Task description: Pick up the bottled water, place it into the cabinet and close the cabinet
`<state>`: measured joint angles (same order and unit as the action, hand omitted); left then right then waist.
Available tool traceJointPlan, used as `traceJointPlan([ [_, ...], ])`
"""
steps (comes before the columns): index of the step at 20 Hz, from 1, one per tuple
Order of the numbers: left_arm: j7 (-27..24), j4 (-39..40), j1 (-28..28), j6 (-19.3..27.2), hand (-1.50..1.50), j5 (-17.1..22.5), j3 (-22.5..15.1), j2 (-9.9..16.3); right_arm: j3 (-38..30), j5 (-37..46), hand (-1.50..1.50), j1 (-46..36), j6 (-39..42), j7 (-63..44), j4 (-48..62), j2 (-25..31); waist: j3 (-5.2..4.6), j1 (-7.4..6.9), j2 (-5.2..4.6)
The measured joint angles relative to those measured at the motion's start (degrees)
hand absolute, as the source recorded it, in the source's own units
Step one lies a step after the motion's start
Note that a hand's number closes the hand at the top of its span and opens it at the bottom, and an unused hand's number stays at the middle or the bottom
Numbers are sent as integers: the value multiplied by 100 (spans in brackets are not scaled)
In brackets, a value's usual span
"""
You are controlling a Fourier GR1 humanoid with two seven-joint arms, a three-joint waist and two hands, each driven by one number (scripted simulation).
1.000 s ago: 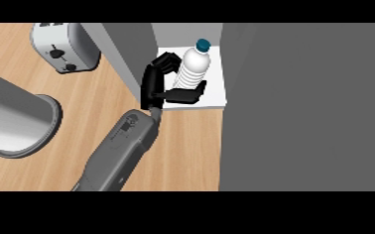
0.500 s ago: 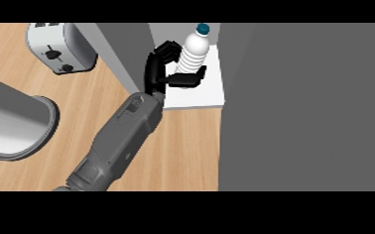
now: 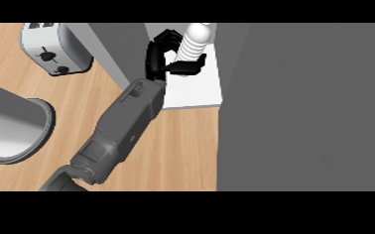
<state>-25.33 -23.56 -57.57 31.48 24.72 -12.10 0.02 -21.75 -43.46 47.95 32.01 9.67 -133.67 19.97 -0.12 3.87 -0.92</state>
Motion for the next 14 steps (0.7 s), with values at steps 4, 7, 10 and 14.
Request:
traceJointPlan([
  [4, -85, 527, -364, 73, -150, -74, 72, 9, 64, -38, -150, -22, 48, 1, 30, -8, 1, 30, -19],
  [7, -93, 870, -592, 130, -150, -163, 86, 20, 81, -59, -150, -36, 65, 22, 38, -20, 2, 58, -31],
  [10, -117, 1106, -742, 114, -150, -178, 136, 11, 61, -76, -150, -50, 101, 44, 44, -11, 1, 85, -41],
  [14, -160, 1332, -901, 82, -150, -202, 219, 42, 21, -103, -150, -3, 179, 104, 55, -40, 1, 82, -40],
])
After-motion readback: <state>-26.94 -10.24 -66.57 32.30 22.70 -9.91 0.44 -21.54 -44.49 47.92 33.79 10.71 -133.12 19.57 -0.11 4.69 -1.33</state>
